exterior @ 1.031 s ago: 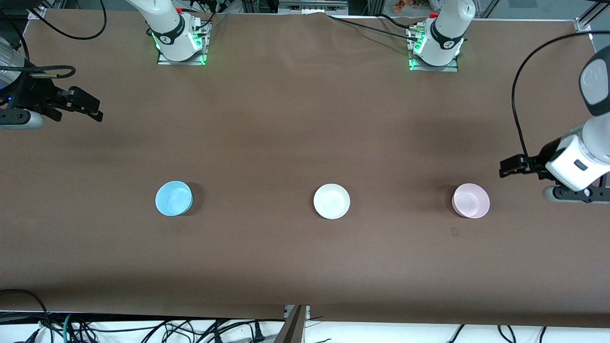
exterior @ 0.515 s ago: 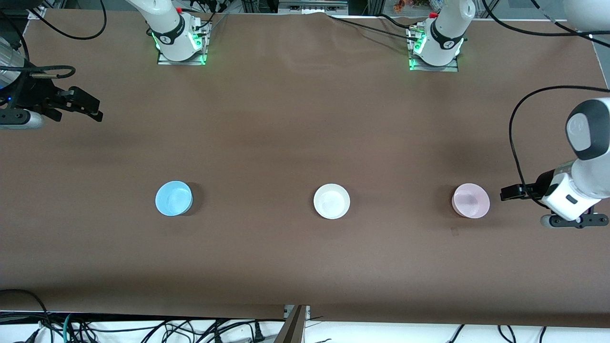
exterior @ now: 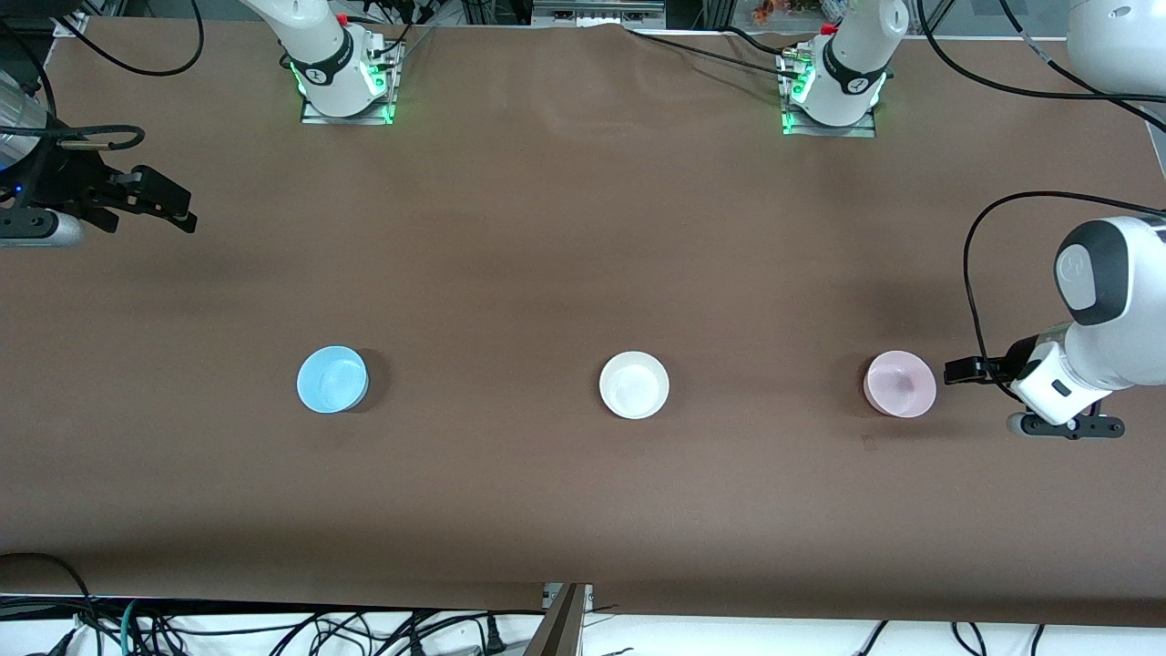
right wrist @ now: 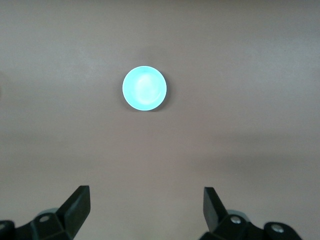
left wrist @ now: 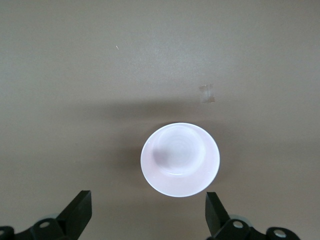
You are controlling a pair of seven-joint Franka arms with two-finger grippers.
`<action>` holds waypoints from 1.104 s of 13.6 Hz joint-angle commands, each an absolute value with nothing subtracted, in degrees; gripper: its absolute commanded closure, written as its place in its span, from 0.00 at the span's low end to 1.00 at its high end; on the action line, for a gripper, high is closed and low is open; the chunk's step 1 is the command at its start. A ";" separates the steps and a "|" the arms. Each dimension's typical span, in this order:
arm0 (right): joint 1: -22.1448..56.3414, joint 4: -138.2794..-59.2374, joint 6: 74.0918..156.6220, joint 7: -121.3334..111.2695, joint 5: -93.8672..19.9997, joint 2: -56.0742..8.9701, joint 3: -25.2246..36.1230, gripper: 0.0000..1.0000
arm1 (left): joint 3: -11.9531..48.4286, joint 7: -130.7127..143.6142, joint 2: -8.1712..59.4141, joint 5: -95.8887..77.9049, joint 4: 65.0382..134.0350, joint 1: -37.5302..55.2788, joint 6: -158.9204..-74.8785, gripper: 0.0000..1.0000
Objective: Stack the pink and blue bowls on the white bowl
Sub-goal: 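Move the left gripper down over the pale pink bowl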
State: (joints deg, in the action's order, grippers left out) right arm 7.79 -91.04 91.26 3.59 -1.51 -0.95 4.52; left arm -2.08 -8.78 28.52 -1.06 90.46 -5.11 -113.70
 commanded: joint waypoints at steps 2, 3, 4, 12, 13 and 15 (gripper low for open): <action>7.65 -90.26 91.05 3.34 -1.67 -0.97 4.48 0.00 | -1.85 -13.44 28.12 -2.46 94.29 -6.68 -119.33 0.00; 7.65 -90.26 91.05 3.34 -1.67 -0.97 4.48 0.00 | -1.85 -13.62 28.39 -2.46 95.61 -6.85 -121.79 0.00; 7.65 -90.26 90.97 3.34 -1.67 -0.97 4.40 0.00 | -1.85 -13.71 28.65 -2.46 97.10 -7.03 -123.56 0.00; 7.65 -90.26 90.79 3.34 -1.67 -0.97 4.48 0.00 | -1.76 -13.54 32.69 -2.55 99.67 -7.21 -127.53 0.00; 7.65 -90.26 90.62 3.34 -1.67 -0.97 4.48 0.00 | -1.76 -13.54 32.96 -2.55 99.67 -7.21 -127.62 0.00; 7.65 -90.35 90.35 3.34 -1.67 -0.97 4.57 0.00 | -1.76 -13.54 33.40 -2.55 99.58 -7.47 -127.70 0.00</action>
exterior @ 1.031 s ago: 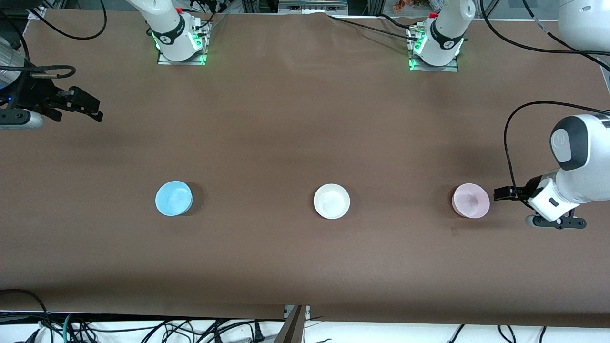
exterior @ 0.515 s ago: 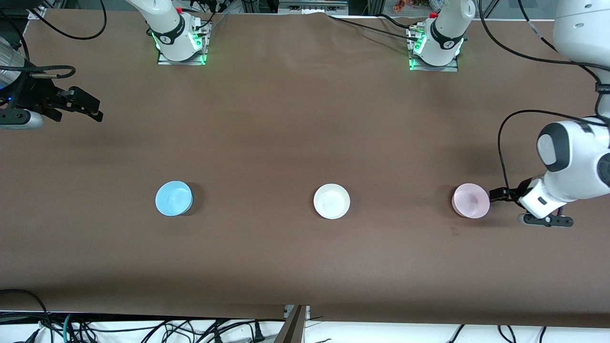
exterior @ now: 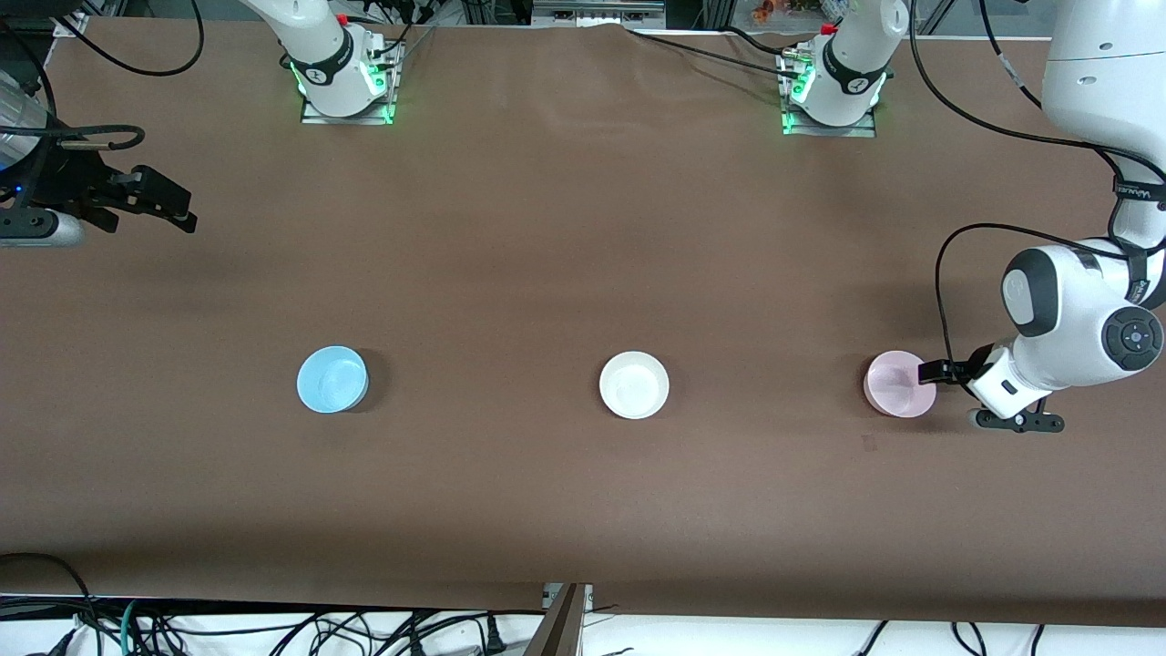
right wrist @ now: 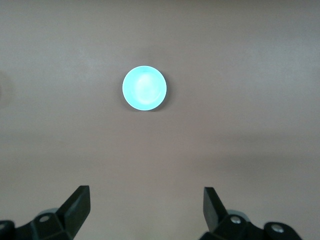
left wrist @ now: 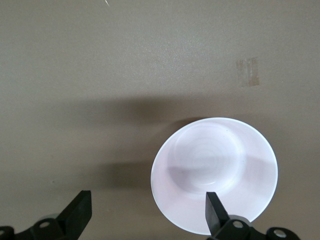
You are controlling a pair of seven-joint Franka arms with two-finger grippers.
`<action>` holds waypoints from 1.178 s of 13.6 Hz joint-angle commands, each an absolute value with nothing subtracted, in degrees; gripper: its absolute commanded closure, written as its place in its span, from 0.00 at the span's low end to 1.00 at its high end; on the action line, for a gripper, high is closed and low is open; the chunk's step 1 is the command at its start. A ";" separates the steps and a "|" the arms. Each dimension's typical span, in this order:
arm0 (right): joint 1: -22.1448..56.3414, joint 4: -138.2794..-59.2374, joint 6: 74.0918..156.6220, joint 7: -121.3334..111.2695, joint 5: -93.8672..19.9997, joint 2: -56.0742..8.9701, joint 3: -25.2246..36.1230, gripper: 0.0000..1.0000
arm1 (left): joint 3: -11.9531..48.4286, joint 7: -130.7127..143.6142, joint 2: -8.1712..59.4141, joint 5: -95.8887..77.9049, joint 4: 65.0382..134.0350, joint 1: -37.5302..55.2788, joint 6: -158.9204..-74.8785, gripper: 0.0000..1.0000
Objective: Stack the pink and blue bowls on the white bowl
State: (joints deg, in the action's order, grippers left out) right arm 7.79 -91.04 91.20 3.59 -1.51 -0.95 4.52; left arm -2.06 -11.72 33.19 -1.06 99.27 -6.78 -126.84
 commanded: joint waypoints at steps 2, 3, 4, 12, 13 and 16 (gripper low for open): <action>7.56 -90.35 90.26 3.34 -1.67 -0.97 4.66 0.00 | -1.76 -13.54 34.18 -2.64 99.58 -7.73 -127.71 0.00; 7.56 -90.35 90.26 3.34 -1.67 -0.97 4.66 0.00 | -1.76 -13.54 34.80 -2.72 99.67 -7.82 -128.40 0.00; 7.56 -90.44 90.26 3.34 -1.67 -0.88 4.66 0.00 | -1.76 -13.54 34.89 -2.72 100.80 -7.91 -129.54 0.00; 7.56 -90.62 90.18 3.25 -1.49 -0.79 4.57 0.00 | -1.67 -13.54 35.07 -3.08 102.13 -7.82 -130.61 0.05; 7.56 -90.62 90.18 3.25 -1.49 -0.79 4.57 0.00 | -1.67 -13.54 35.07 -3.08 102.13 -7.82 -130.61 0.07; 7.56 -90.62 90.17 3.25 -1.49 -0.79 4.57 0.00 | -1.67 -13.54 35.07 -3.08 102.13 -7.82 -130.61 0.11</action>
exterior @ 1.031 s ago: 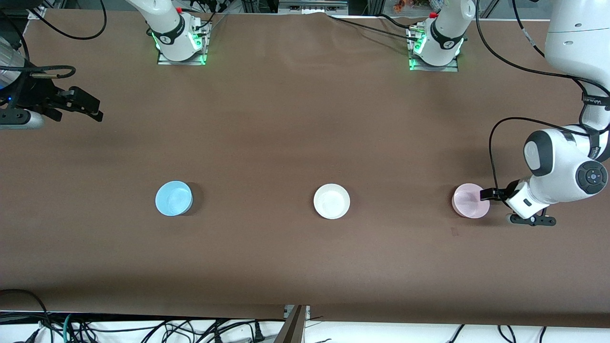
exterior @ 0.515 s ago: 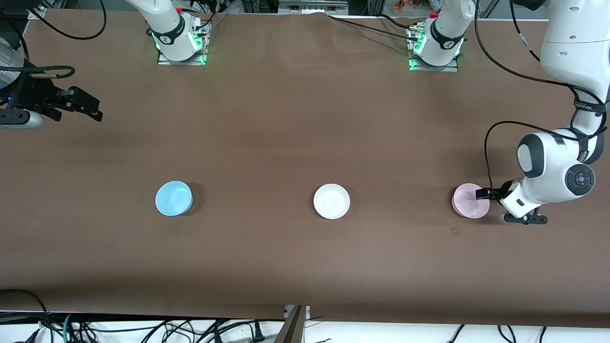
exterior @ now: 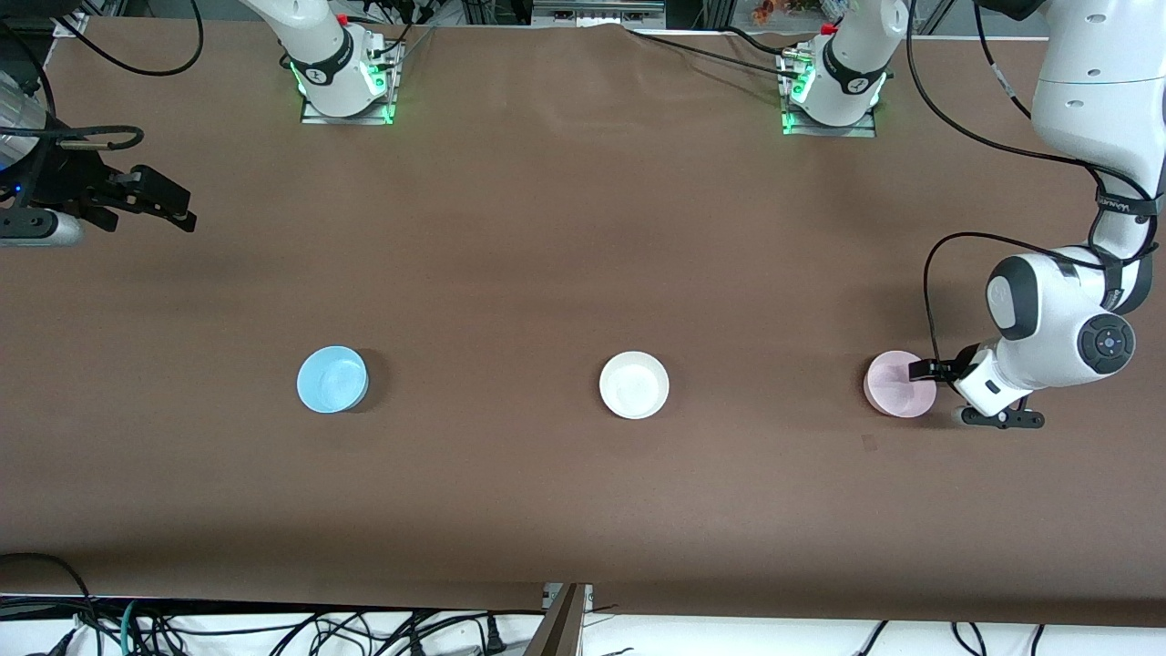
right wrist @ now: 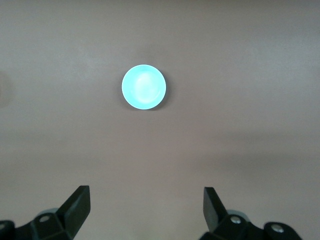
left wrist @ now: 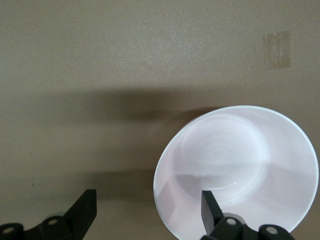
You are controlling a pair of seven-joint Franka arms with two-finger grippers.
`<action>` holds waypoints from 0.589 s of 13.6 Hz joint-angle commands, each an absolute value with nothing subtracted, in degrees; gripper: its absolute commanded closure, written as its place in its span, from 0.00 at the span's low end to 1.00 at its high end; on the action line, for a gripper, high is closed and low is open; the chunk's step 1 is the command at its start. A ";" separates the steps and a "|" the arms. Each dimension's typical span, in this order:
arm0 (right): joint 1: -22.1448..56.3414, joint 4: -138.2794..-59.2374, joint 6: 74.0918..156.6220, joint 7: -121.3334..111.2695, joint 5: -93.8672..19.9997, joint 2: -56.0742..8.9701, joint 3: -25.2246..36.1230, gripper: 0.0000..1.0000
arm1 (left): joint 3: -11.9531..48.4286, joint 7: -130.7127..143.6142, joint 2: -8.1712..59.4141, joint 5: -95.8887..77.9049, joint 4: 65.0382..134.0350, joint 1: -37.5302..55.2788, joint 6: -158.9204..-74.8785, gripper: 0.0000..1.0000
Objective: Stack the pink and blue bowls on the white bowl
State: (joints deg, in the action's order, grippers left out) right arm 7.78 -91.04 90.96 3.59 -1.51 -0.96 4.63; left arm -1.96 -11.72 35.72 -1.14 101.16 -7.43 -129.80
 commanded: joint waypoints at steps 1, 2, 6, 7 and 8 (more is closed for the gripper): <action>7.56 -90.62 90.18 3.25 -1.49 -0.70 4.57 0.00 | -1.58 -13.54 34.89 -3.08 102.13 -7.82 -130.52 0.12; 7.56 -90.62 90.09 3.25 -1.49 -0.70 4.57 0.00 | -1.50 -13.54 34.81 -3.08 102.22 -7.74 -130.52 0.15; 7.56 -90.53 89.82 3.25 -1.41 -0.79 4.57 0.00 | -1.49 -13.54 34.45 -2.99 102.57 -7.56 -130.52 0.23; 7.56 -90.44 89.82 3.34 -1.41 -0.88 4.57 0.00 | -1.49 -13.62 34.37 -2.99 102.57 -7.47 -130.52 0.24; 7.38 -90.27 89.82 3.25 -1.32 -1.23 4.66 0.00 | -1.49 -13.62 34.28 -2.90 102.57 -7.38 -130.43 0.26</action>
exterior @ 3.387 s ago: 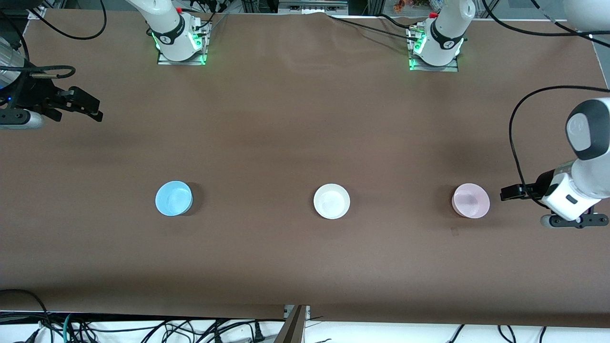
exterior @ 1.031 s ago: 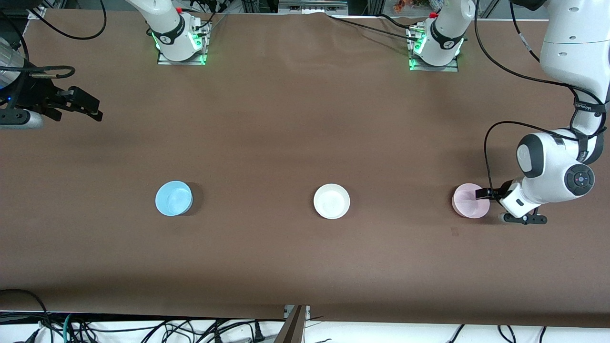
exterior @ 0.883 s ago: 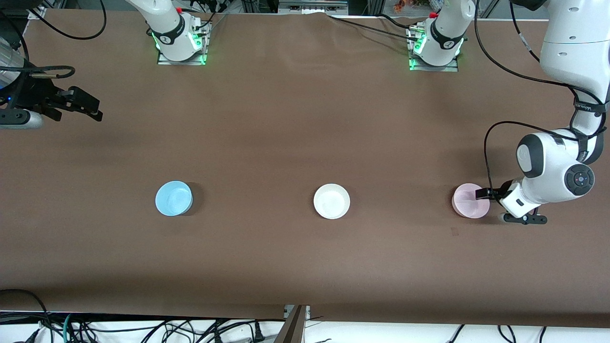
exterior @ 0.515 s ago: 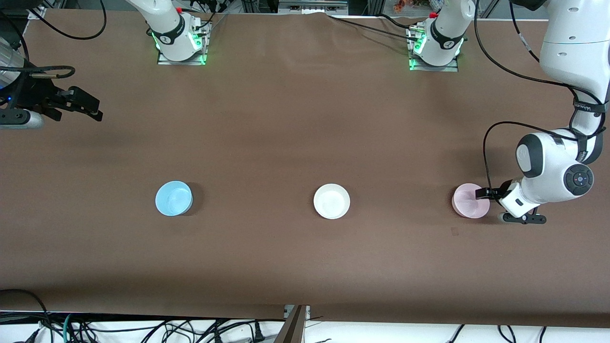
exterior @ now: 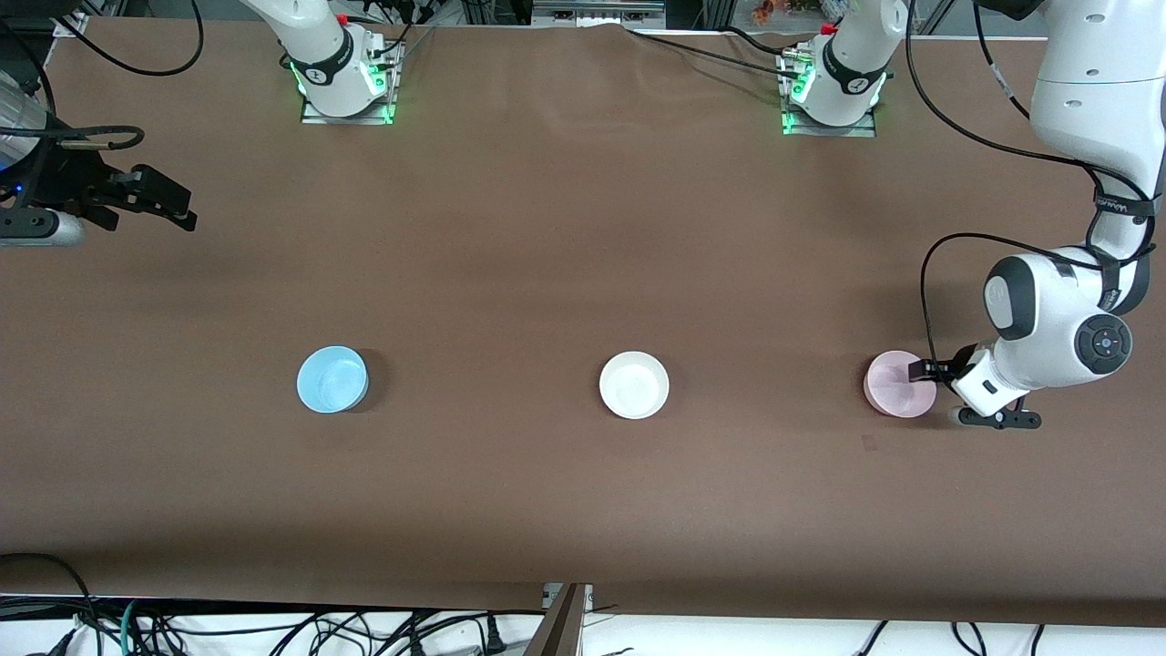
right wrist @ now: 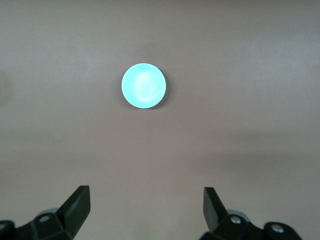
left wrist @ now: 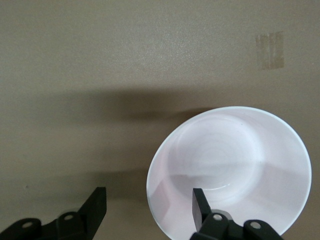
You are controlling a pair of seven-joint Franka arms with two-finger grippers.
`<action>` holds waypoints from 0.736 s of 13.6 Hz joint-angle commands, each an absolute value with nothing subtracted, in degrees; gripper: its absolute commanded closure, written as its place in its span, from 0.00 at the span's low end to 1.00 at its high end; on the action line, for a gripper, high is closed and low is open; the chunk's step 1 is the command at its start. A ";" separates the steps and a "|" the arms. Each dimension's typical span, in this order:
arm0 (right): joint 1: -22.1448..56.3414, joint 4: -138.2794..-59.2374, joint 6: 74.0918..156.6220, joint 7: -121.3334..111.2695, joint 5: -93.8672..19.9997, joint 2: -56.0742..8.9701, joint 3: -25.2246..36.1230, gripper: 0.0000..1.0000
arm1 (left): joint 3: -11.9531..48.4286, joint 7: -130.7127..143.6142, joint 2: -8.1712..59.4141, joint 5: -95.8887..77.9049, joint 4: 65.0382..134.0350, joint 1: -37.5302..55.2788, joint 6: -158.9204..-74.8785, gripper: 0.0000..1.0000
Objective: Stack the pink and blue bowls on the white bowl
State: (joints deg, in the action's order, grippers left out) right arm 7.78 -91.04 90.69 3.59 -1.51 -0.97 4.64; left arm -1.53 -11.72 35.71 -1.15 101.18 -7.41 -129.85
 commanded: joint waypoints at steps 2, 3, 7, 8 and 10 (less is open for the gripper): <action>7.29 -90.18 90.09 3.86 -1.23 -1.32 4.75 0.00 | -1.49 -13.62 33.93 -2.81 102.57 -7.30 -130.25 0.28; 7.29 -90.18 90.09 3.26 -1.06 -1.32 4.75 0.00 | -1.49 -13.71 33.66 -2.81 102.74 -7.21 -130.17 0.29; 7.29 -90.79 89.65 3.16 -1.50 -0.97 4.66 0.00 | -1.49 -14.32 33.22 -2.20 102.74 -7.21 -130.17 0.34; 7.29 -91.84 88.87 3.16 -1.49 -0.53 4.66 0.00 | -1.49 -15.28 33.22 -2.20 102.83 -7.21 -130.17 0.34; 7.29 -94.55 88.51 3.16 -1.41 1.48 4.57 0.00 | -1.49 -15.73 33.22 -2.20 102.83 -7.21 -130.17 0.38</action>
State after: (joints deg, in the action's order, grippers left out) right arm 7.62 -91.66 89.07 3.59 -1.50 -1.03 4.86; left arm -1.42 -13.37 34.90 -1.15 101.18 -7.28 -129.86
